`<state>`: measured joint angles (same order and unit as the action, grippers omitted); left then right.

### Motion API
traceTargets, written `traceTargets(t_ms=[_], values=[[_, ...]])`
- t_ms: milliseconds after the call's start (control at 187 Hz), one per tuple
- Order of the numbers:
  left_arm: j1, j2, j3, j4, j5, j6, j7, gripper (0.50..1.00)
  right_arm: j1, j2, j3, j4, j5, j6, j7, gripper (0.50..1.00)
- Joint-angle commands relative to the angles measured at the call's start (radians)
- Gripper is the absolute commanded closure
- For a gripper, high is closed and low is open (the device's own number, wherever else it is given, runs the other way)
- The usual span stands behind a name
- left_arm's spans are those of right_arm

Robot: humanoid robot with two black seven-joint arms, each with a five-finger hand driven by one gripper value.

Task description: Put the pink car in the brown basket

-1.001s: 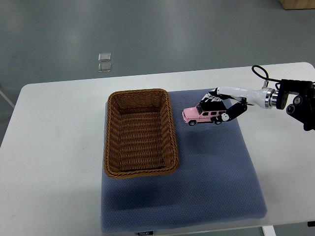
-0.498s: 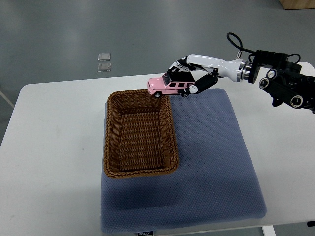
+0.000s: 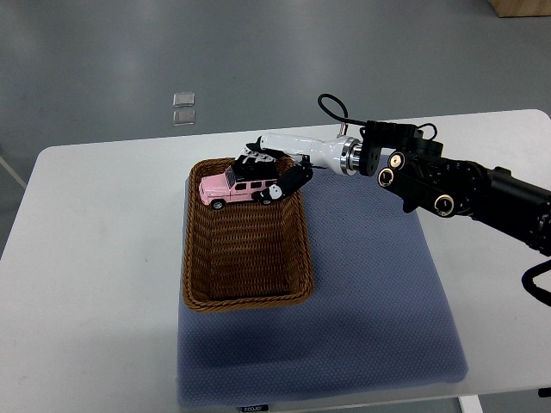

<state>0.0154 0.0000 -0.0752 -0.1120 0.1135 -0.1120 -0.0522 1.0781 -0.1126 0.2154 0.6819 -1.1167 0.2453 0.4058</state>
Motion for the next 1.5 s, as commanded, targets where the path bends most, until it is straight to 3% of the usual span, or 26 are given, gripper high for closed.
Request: traceTargets(t_ms=[0,112,198,257,316,342,369,722,1113,1493], values=[[0.000,0.000,0.000,0.000,0.000,0.000,0.000,0.500,-0.015,0.001,0.001,0.001,0.000,0.000,-0.007,0.991],[0.000,0.000,0.000,0.000,0.000,0.000,0.000,0.500,-0.030,0.001,-0.001,0.001,0.000,0.000,-0.007,0.957],[0.000,0.000,0.000,0.000,0.000,0.000,0.000,0.500,-0.033,0.001,-0.001,-0.001,0.000,0.000,-0.008,0.879],[0.000,0.000,0.000,0.000,0.000,0.000,0.000,0.500,-0.035,0.007,0.001,-0.001,0.000,0.000,-0.008,0.767],[0.000,0.000,0.000,0.000,0.000,0.000,0.000,0.500,-0.038,0.016,0.001,-0.004,0.000,-0.003,-0.008,0.689],[0.000,0.000,0.000,0.000,0.000,0.000,0.000,0.500,-0.044,0.021,0.002,-0.005,0.001,-0.003,-0.008,0.614],[0.000,0.000,0.000,0.000,0.000,0.000,0.000,0.500,-0.047,0.022,0.002,-0.005,0.001,-0.003,-0.008,0.589],[0.000,0.000,0.000,0.000,0.000,0.000,0.000,0.500,-0.056,-0.012,0.075,-0.007,0.159,0.019,-0.012,0.583],[0.000,0.000,0.000,0.000,0.000,0.000,0.000,0.500,-0.107,-0.101,0.142,-0.041,0.885,0.106,-0.283,0.583],[0.000,0.000,0.000,0.000,0.000,0.000,0.000,0.500,-0.173,-0.141,0.142,-0.073,1.258,0.123,-0.320,0.581]])
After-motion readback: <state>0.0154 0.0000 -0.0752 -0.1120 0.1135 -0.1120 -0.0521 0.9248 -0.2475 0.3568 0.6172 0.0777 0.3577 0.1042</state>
